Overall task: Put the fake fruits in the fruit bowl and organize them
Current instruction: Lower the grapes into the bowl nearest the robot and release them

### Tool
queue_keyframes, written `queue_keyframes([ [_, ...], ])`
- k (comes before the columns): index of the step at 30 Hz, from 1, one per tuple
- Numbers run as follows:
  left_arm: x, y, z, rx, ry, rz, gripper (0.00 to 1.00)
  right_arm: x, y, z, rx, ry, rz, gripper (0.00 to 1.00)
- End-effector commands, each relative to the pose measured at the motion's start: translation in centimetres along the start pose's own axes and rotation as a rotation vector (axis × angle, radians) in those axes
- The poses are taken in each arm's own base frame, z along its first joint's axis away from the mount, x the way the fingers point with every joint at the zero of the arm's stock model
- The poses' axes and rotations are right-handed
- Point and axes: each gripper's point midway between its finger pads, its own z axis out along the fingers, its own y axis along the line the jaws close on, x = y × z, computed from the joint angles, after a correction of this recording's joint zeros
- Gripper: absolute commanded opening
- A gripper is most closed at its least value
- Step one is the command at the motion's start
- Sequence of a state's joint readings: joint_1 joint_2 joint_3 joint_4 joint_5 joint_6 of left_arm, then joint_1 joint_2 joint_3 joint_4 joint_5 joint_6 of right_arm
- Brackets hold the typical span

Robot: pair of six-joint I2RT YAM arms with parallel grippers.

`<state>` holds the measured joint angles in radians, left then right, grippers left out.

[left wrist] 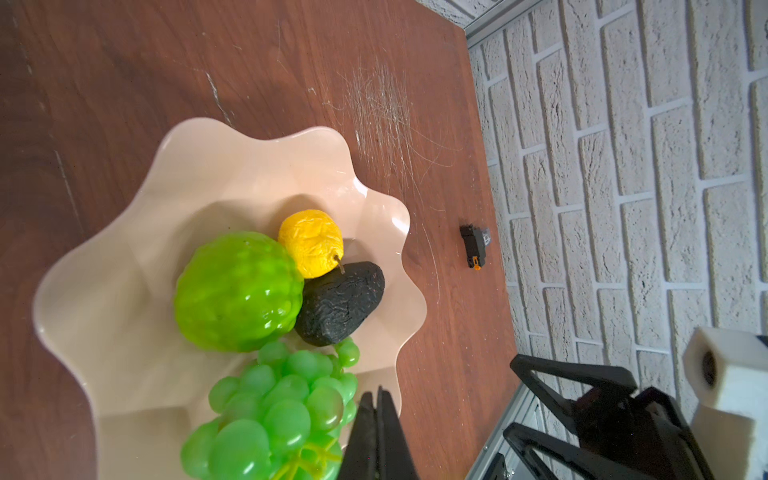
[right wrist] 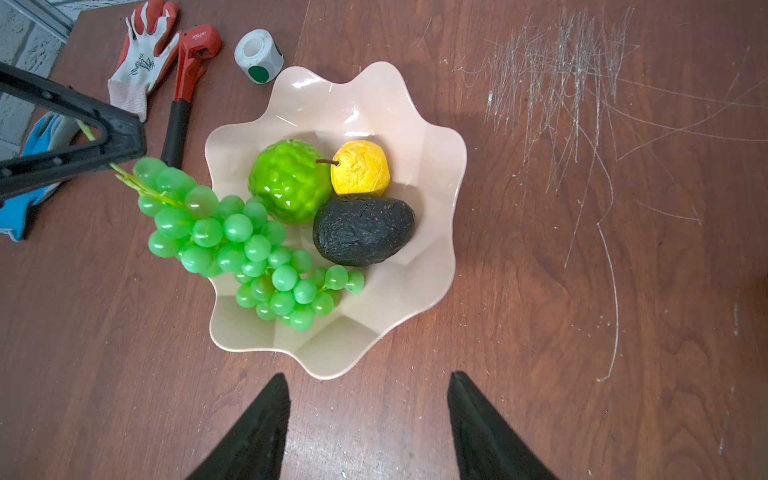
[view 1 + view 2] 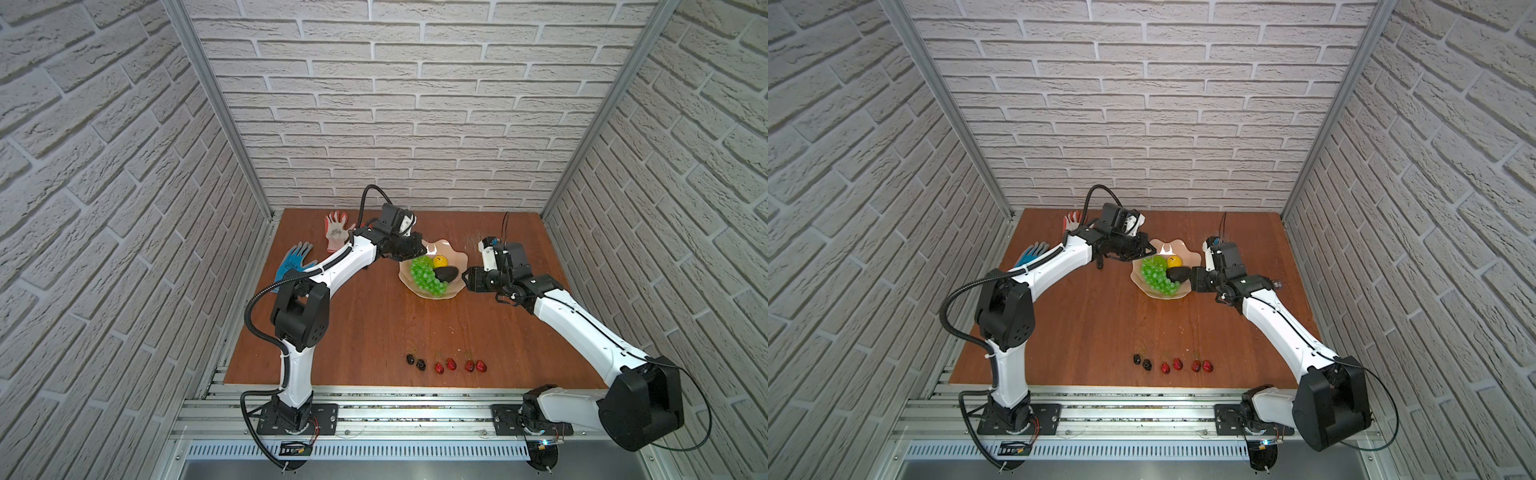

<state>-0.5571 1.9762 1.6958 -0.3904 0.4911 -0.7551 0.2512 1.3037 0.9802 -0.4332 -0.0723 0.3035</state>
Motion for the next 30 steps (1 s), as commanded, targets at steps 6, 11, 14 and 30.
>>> queue_keyframes([
  [6,-0.8,0.7,1.2,0.002,0.004,0.035,0.0,-2.2,0.9,-0.1,-0.034,-0.047,0.004,0.62],
  [11,-1.1,2.0,2.2,-0.006,0.003,0.021,0.0,-2.1,0.8,0.3,-0.031,-0.037,0.003,0.62],
  [14,-1.6,2.7,2.8,-0.016,0.0,0.015,0.0,-2.0,0.9,0.6,-0.033,-0.029,0.003,0.62],
  [30,-3.4,3.1,3.3,-0.037,-0.022,0.032,0.44,-1.9,1.2,0.8,-0.051,-0.018,0.012,0.62],
])
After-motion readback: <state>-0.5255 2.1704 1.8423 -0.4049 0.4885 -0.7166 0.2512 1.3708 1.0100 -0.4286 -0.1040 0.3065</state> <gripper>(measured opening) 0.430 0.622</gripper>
